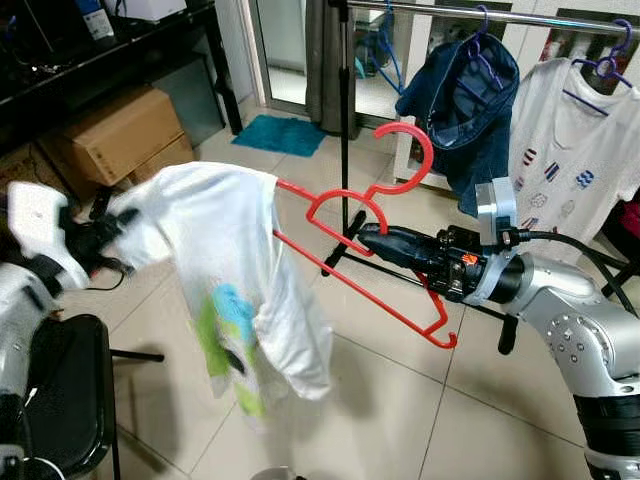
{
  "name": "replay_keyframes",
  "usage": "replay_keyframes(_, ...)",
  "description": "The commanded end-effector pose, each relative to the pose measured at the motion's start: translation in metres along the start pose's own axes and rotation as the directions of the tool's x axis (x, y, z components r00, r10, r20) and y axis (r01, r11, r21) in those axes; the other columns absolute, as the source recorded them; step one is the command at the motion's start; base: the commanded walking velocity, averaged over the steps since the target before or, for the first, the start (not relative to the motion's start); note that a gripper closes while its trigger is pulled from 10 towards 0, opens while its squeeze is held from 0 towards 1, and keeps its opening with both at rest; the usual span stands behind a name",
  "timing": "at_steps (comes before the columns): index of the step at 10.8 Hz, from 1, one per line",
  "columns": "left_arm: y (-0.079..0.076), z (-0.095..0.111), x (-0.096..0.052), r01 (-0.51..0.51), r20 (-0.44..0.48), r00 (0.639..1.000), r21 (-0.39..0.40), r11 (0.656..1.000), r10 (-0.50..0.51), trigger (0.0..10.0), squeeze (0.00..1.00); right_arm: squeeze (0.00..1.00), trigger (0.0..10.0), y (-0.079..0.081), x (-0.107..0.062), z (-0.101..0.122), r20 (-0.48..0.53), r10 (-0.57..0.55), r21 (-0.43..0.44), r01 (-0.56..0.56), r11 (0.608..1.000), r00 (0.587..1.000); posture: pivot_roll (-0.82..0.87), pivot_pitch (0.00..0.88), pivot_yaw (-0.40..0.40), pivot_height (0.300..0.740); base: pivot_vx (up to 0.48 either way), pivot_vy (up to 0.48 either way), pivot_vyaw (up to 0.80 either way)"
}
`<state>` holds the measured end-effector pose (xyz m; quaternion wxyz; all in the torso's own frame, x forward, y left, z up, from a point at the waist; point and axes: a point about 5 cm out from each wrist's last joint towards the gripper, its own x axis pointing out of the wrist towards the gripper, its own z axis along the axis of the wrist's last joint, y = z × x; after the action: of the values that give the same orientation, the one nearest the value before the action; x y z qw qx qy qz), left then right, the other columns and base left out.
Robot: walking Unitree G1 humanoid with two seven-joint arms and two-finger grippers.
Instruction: Hang hanger
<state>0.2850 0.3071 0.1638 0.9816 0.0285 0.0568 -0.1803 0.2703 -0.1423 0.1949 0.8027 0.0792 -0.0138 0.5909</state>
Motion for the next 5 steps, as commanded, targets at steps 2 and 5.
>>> replay_keyframes(2, -0.001, 0.011, -0.007, 0.083, -0.004, 0.997, 0.038, 0.996, -0.083, 10.0, 1.00, 0.00, 10.0, 0.002, 0.001, 0.007, 0.000, 0.004, -0.045, -0.004, 0.999, 1.000, -0.02, 0.000, 0.125, 0.740, 0.000, 0.000, 0.00)
replay_keyframes(5, -0.011, 0.067, -0.016, 0.376, 0.128, 0.921, -0.035, 0.926, -0.369, 10.0, 1.00, 0.00, 10.0, 0.001, -0.002, 0.003, -0.043, 0.016, -0.030, -0.017, 0.999, 0.999, -0.01, 0.000, 0.119, 0.740, 0.000, 0.000, 0.00)
